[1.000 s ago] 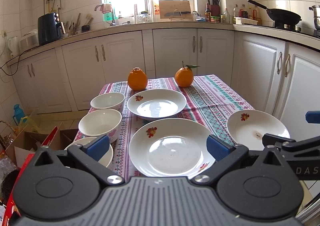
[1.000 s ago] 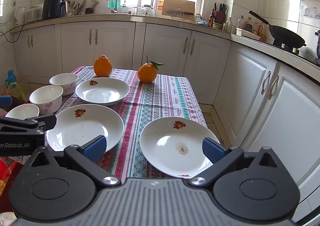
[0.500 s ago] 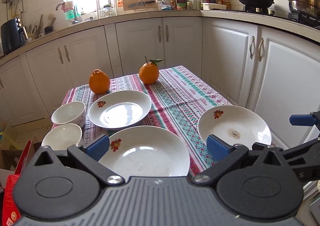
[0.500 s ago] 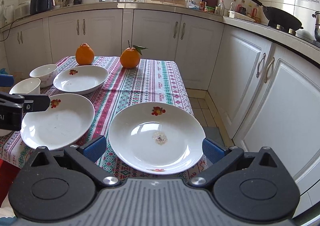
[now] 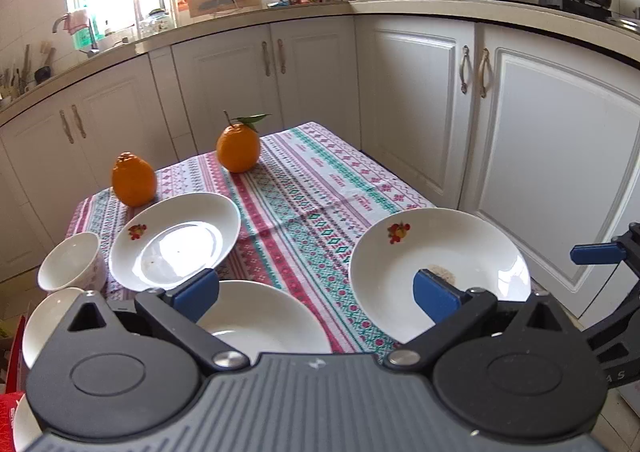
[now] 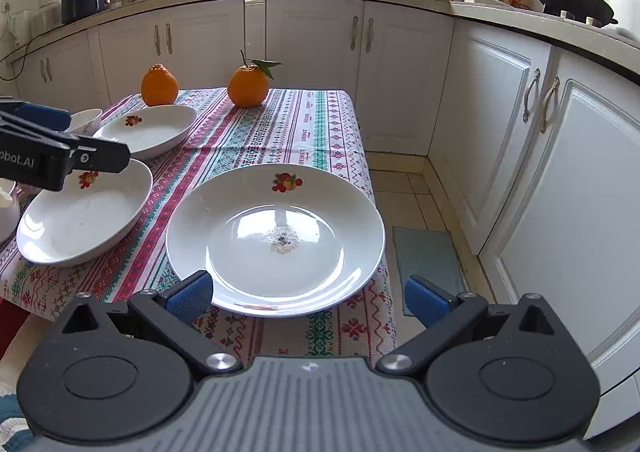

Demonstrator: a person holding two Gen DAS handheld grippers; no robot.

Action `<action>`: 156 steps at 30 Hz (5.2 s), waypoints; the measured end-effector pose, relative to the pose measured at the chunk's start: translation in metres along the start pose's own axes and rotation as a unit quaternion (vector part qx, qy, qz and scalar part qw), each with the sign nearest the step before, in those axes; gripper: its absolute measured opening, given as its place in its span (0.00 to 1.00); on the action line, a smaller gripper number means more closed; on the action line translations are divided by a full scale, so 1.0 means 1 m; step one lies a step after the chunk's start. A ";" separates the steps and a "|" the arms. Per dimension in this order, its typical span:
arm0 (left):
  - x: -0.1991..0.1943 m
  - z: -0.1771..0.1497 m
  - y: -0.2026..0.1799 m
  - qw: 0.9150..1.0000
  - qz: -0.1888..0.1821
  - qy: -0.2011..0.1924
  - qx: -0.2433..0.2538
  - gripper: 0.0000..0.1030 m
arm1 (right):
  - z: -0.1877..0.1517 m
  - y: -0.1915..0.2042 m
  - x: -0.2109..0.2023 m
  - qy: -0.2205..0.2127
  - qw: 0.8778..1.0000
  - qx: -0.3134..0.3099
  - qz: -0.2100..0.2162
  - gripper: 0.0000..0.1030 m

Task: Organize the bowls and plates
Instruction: 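Move the left tool toward the stained white fruit-print plate, then close the left tool on the rim of the stained plate, then lift the stained plate with the left tool and carry it, then lower the stained plate onto the tablecloth and open the left tool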

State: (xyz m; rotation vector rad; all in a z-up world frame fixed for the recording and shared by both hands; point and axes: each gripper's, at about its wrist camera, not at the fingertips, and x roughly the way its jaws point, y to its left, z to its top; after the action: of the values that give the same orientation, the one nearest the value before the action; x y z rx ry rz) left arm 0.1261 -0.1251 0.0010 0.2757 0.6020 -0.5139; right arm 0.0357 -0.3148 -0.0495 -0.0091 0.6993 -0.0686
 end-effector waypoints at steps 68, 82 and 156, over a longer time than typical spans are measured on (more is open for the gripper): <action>0.183 0.045 -0.024 0.946 -0.215 0.228 0.083 0.61 | -0.012 -0.043 0.077 0.011 0.968 -0.148 0.203 0.94; 0.179 0.045 -0.023 0.946 -0.217 0.221 0.097 0.61 | -0.009 -0.042 0.073 0.020 0.968 -0.154 0.197 0.91; 0.121 0.086 0.034 0.990 -0.111 0.066 0.051 0.85 | 0.055 -0.036 0.096 -0.006 0.981 -0.148 0.121 1.00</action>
State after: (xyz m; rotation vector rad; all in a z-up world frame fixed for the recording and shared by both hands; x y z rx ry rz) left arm 0.2691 -0.1757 -0.0002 0.3437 0.7403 -0.7478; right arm 0.1420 -0.3579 -0.0683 -0.2100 0.6885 0.2704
